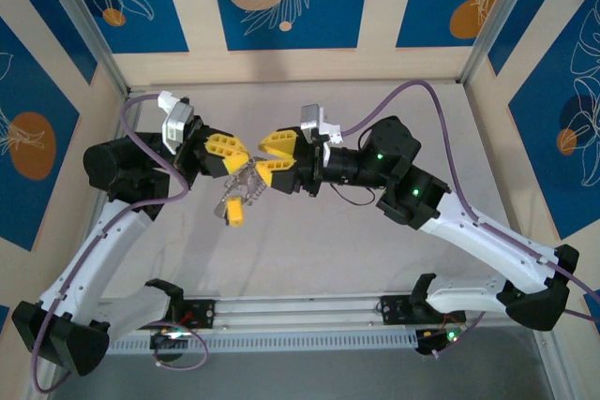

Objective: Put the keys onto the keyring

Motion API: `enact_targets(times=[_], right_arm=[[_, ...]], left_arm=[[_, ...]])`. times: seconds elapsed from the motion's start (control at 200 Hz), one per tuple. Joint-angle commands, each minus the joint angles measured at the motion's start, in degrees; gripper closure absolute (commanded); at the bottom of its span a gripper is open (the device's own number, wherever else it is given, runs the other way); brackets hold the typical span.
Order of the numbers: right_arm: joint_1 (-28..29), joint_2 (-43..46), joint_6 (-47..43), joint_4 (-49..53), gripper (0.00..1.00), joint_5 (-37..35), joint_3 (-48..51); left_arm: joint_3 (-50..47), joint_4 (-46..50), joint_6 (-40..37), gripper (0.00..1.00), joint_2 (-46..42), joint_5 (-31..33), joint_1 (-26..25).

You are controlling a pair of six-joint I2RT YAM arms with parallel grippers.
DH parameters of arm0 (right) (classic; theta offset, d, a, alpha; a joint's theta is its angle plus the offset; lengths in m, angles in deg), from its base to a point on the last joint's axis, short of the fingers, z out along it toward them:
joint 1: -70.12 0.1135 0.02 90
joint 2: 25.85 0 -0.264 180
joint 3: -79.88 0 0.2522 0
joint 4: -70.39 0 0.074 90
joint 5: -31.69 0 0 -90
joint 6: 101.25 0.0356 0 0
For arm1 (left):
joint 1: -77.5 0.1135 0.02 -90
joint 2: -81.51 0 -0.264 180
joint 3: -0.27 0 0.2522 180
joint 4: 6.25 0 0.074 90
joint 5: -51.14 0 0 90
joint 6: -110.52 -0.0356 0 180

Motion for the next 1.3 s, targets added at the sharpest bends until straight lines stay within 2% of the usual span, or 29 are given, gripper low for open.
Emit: enact_targets(times=[0.0, 0.42, 0.98, 1.07, 1.296], right_arm=[[0.74, 2.03, 1.02, -1.77, 0.56, 0.23, -0.22], [0.73, 2.65, 1.23, -2.60, 0.54, -0.43, 1.00], [0.78, -0.73, 2.29, -3.01, 0.60, 1.74, -0.81], [0.82, -0.82, 2.51, -3.49, 0.65, 1.82, -0.79], [1.12, -1.41, 1.90, -2.97, 0.94, 1.70, -0.97]], left_arm=[[0.07, -2.58, 0.26, 1.00, -0.16, 2.09, -0.41], [0.45, -5.83, 2.97, 1.00, 0.44, 2.19, -0.49], [0.07, -7.28, 4.30, 1.00, 0.13, 1.88, -0.50], [-0.12, -7.16, 4.32, 1.00, -0.05, 1.95, -0.48], [-0.12, -7.16, 4.25, 1.00, -0.07, 2.36, -0.50]])
